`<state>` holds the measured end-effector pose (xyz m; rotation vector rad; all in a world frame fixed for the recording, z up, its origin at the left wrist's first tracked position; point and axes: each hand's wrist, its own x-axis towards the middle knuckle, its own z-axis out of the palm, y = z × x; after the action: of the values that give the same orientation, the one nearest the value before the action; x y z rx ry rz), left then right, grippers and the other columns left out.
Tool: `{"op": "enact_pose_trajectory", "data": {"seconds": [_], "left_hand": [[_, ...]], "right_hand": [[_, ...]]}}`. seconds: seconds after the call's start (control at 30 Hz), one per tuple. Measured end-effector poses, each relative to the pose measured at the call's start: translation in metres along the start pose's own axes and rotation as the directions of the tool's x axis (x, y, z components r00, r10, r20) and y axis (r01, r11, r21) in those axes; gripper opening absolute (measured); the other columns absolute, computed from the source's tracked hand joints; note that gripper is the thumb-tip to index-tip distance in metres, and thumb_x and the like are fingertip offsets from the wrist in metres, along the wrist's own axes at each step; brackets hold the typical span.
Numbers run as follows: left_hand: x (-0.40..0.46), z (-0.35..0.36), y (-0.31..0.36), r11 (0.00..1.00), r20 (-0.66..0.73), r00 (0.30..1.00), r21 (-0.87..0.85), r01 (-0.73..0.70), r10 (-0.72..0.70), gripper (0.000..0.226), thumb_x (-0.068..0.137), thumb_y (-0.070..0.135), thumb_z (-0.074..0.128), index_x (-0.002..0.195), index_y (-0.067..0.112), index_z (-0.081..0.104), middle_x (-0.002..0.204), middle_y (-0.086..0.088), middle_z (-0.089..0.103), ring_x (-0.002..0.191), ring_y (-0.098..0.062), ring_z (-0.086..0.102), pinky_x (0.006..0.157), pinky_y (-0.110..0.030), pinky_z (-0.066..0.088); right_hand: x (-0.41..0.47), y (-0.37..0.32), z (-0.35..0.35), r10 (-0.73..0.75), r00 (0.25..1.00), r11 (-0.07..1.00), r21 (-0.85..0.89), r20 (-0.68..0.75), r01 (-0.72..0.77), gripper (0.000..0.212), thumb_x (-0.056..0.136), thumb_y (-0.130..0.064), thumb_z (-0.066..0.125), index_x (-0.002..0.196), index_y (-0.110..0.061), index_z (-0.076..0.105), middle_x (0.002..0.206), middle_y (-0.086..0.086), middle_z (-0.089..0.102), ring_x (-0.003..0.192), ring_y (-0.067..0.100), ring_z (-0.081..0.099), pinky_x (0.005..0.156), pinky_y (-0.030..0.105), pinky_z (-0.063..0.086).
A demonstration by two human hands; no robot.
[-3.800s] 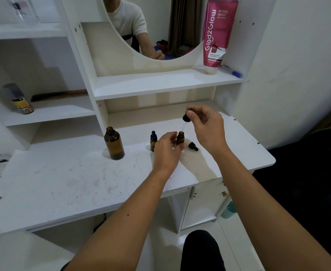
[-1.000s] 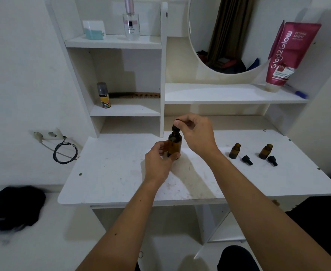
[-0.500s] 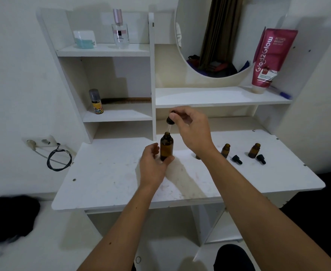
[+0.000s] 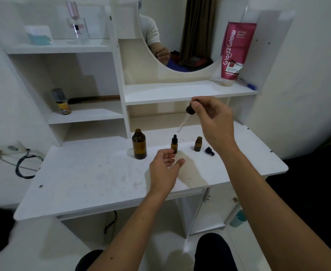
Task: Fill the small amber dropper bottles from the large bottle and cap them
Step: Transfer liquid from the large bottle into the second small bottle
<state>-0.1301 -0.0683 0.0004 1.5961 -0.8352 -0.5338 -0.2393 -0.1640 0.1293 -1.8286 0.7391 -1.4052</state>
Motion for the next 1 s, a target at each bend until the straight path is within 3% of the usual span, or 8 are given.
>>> {"op": "enact_pose_trajectory", "data": {"seconds": [0.2,0.3,0.43,0.5,0.57,0.67,0.77,1.0], "left_hand": [[0.010,0.048,0.005,0.997,0.118,0.991,0.044,-0.062,0.056,0.055,0.087,0.025,0.083,0.136,0.017,0.059,0.130,0.003,0.066,0.116,-0.010,0.062,0.104,-0.027,0.051],[0.019,0.062,0.005,0.993,0.115,0.991,0.090,-0.080,0.070,0.057,0.089,0.026,0.082,0.139,0.018,0.056,0.136,0.004,0.062,0.121,-0.009,0.059,0.107,-0.030,0.050],[0.032,0.076,0.004,0.984,0.107,0.989,0.135,-0.114,0.100,0.056,0.090,0.025,0.080,0.140,0.017,0.056,0.137,0.005,0.061,0.120,-0.008,0.058,0.108,-0.033,0.050],[0.039,0.082,0.003,0.981,0.095,0.990,0.152,-0.122,0.109,0.055,0.090,0.025,0.080,0.139,0.016,0.057,0.135,0.003,0.062,0.118,-0.009,0.060,0.107,-0.035,0.051],[0.045,0.086,0.002,0.979,0.088,0.990,0.162,-0.124,0.111,0.053,0.089,0.024,0.081,0.137,0.015,0.059,0.133,0.003,0.063,0.116,-0.010,0.061,0.106,-0.036,0.051],[0.050,0.089,-0.001,0.976,0.086,0.988,0.166,-0.139,0.126,0.046,0.090,0.024,0.080,0.132,0.016,0.062,0.126,0.004,0.065,0.112,-0.010,0.064,0.103,-0.036,0.053],[0.054,0.091,-0.002,0.974,0.070,0.986,0.164,-0.159,0.150,0.035,0.092,0.022,0.078,0.124,0.017,0.066,0.117,0.007,0.069,0.106,-0.009,0.066,0.100,-0.036,0.056],[0.055,0.093,-0.006,0.970,0.059,0.982,0.154,-0.186,0.179,0.023,0.095,0.017,0.074,0.116,0.019,0.068,0.107,0.010,0.071,0.100,-0.004,0.068,0.096,-0.034,0.057]], "right_hand": [[-0.001,0.028,-0.052,0.091,0.992,0.994,-0.052,-0.086,-0.095,0.017,0.102,-0.015,0.070,0.117,-0.011,0.076,0.097,-0.009,0.078,0.082,-0.004,0.074,0.078,0.011,0.056],[0.000,0.038,-0.061,0.104,0.988,0.992,-0.060,-0.112,-0.111,0.018,0.102,-0.014,0.070,0.118,-0.008,0.076,0.095,-0.012,0.078,0.081,-0.006,0.074,0.076,0.009,0.055],[0.000,0.048,-0.060,0.154,0.983,0.986,-0.044,-0.102,-0.159,0.016,0.103,-0.018,0.068,0.117,-0.013,0.076,0.095,-0.010,0.080,0.065,-0.003,0.068,0.056,0.006,0.050],[0.001,0.051,-0.058,0.169,0.980,0.985,-0.026,-0.102,-0.172,0.015,0.104,-0.017,0.068,0.116,-0.012,0.075,0.096,-0.006,0.080,0.068,-0.003,0.069,0.053,0.003,0.046],[0.003,0.053,-0.054,0.173,0.980,0.984,-0.010,-0.102,-0.175,0.016,0.104,-0.017,0.067,0.116,-0.010,0.075,0.096,-0.002,0.081,0.081,-0.001,0.074,0.059,0.006,0.051],[0.005,0.058,-0.051,0.167,0.982,0.986,0.006,-0.091,-0.167,0.016,0.102,-0.014,0.069,0.115,-0.008,0.076,0.095,0.001,0.081,0.092,0.010,0.078,0.091,0.027,0.061],[0.005,0.064,-0.048,0.166,0.984,0.986,-0.015,-0.061,-0.167,0.014,0.102,-0.016,0.069,0.113,-0.011,0.076,0.093,-0.001,0.081,0.094,0.014,0.078,0.099,0.039,0.060],[0.000,0.079,-0.038,0.206,0.979,0.976,-0.080,0.008,-0.204,0.010,0.099,-0.016,0.072,0.105,-0.012,0.079,0.088,-0.002,0.081,0.089,0.010,0.078,0.093,0.024,0.057]]}}
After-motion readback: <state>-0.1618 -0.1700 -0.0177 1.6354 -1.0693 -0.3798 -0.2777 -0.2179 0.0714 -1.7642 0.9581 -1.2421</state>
